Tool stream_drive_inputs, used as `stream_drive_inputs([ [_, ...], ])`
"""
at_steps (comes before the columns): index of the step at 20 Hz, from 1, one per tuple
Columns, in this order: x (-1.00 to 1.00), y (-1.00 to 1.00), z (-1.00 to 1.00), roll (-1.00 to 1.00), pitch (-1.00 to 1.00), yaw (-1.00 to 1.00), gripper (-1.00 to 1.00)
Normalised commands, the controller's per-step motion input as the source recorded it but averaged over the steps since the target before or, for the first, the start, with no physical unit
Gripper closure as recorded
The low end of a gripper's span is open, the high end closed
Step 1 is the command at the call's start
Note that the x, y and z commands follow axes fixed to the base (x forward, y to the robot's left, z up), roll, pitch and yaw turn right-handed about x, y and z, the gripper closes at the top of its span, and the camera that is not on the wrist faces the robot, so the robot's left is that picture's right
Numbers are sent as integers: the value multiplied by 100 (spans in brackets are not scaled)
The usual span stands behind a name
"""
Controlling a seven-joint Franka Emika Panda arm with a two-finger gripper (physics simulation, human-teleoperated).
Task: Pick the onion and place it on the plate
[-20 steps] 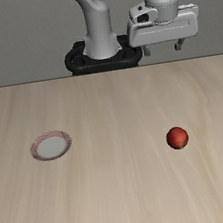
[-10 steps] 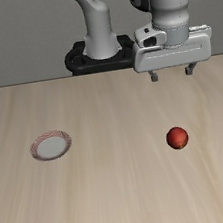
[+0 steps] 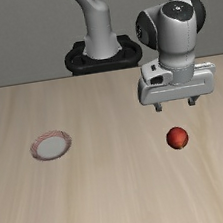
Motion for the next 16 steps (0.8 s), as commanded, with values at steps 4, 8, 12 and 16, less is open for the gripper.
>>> stream_drive_inputs([
  [4,0,0,-100,0,0,0,-100],
  [8,0,0,-100,0,0,0,-100],
  [12,0,0,-75,0,0,0,100],
  [16,0,0,0,0,0,0,100],
])
